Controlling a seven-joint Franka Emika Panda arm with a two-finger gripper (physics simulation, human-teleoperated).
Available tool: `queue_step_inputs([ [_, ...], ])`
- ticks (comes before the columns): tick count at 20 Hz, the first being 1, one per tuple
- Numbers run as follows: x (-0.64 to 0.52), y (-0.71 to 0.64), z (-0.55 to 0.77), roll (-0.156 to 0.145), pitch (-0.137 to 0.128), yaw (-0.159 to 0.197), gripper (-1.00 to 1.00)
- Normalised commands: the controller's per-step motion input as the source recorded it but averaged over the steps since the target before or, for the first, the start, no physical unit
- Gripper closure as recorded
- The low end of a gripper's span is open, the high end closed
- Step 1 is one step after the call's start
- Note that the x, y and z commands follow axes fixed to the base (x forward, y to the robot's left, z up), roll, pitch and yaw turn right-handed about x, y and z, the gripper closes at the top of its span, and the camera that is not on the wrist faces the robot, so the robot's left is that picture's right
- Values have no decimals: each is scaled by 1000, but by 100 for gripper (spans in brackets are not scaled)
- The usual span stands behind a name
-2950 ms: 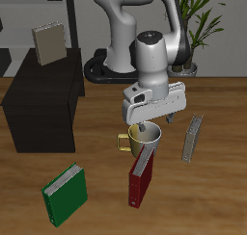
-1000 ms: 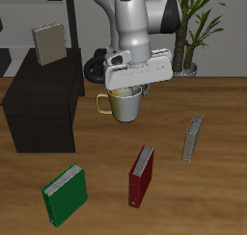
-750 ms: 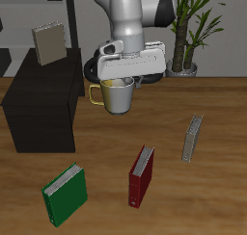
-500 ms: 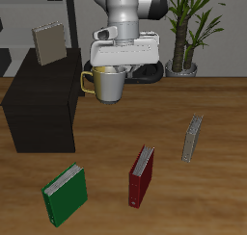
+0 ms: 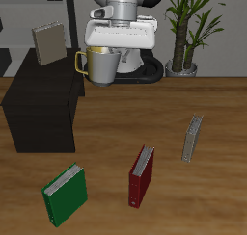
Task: Place the right yellow book upright on top of the shelf and place the white-yellow mug on top of the shelf
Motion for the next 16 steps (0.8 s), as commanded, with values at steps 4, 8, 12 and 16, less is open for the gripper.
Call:
queue_step_inputs([
  [4, -26, -278, 477, -20, -16, -156, 100],
  [8, -55, -193, 247, -15, -38, -28, 100],
  [12, 77, -519, 295, -35, -32, -66, 100],
  [16, 128, -402, 58, 7, -8, -111, 100],
])
